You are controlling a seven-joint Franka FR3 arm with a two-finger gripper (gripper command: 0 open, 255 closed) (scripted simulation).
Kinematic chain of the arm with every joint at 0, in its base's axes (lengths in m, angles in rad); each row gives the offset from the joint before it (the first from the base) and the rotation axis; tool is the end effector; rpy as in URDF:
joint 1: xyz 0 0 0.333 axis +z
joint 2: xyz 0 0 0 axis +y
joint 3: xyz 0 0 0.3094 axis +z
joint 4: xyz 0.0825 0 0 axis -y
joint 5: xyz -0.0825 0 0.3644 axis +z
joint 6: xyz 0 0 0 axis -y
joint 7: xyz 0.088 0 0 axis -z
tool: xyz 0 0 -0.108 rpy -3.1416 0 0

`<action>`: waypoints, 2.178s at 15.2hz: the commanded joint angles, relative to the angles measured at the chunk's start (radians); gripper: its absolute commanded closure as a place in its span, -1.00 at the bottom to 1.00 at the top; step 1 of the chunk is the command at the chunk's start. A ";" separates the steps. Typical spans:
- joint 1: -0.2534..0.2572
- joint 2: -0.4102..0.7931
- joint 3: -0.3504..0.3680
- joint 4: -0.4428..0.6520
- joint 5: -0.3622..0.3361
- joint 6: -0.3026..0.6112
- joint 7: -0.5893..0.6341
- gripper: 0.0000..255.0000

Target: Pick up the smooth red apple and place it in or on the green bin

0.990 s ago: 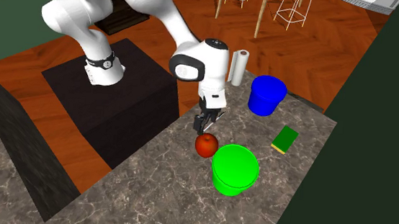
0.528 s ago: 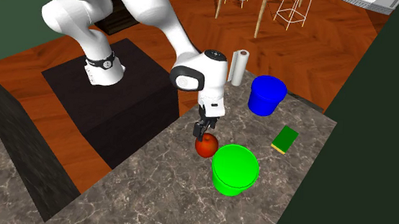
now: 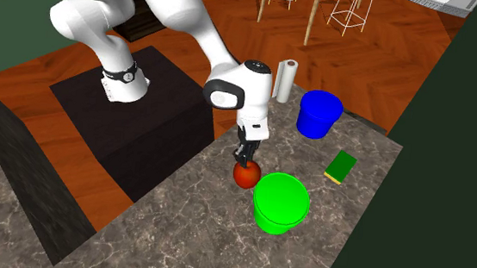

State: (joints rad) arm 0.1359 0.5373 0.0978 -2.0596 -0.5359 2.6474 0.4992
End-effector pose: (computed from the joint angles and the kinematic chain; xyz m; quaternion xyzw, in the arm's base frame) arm 0.5606 0.1467 0.1844 0.9894 0.0922 0.0669 0.0897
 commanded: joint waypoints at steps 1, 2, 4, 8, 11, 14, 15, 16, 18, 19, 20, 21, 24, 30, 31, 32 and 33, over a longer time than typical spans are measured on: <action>0.000 0.000 0.000 0.000 0.000 0.000 0.000 1.00; 0.000 0.000 0.000 0.000 0.000 0.000 0.000 1.00; 0.000 0.000 0.000 0.000 0.000 0.000 0.000 1.00; 0.000 0.000 0.000 0.000 0.000 0.000 0.000 1.00; -0.010 -0.035 0.014 -0.008 0.018 -0.026 -0.018 1.00; -0.019 -0.069 0.027 -0.015 0.036 -0.052 -0.037 1.00; -0.022 -0.080 0.031 -0.017 0.042 -0.061 -0.044 1.00; -0.024 -0.091 0.035 -0.018 0.049 -0.070 -0.050 1.00; -0.030 -0.113 0.043 -0.020 0.062 -0.089 -0.063 1.00; -0.032 -0.123 0.047 -0.021 0.068 -0.098 -0.069 1.00; -0.035 -0.134 0.051 -0.022 0.075 -0.107 -0.075 1.00; -0.037 -0.145 0.054 -0.022 0.081 -0.117 -0.082 1.00; -0.043 -0.175 0.064 -0.022 0.101 -0.146 -0.100 1.00; -0.054 -0.233 0.082 -0.016 0.139 -0.206 -0.137 1.00; -0.055 -0.242 0.084 -0.014 0.145 -0.216 -0.143 1.00; -0.056 -0.251 0.087 -0.012 0.151 -0.226 -0.149 1.00; -0.058 -0.260 0.089 -0.009 0.157 -0.237 -0.155 1.00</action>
State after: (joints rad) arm 0.0791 0.2851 0.1841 -2.0729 -0.3850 2.4219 0.3500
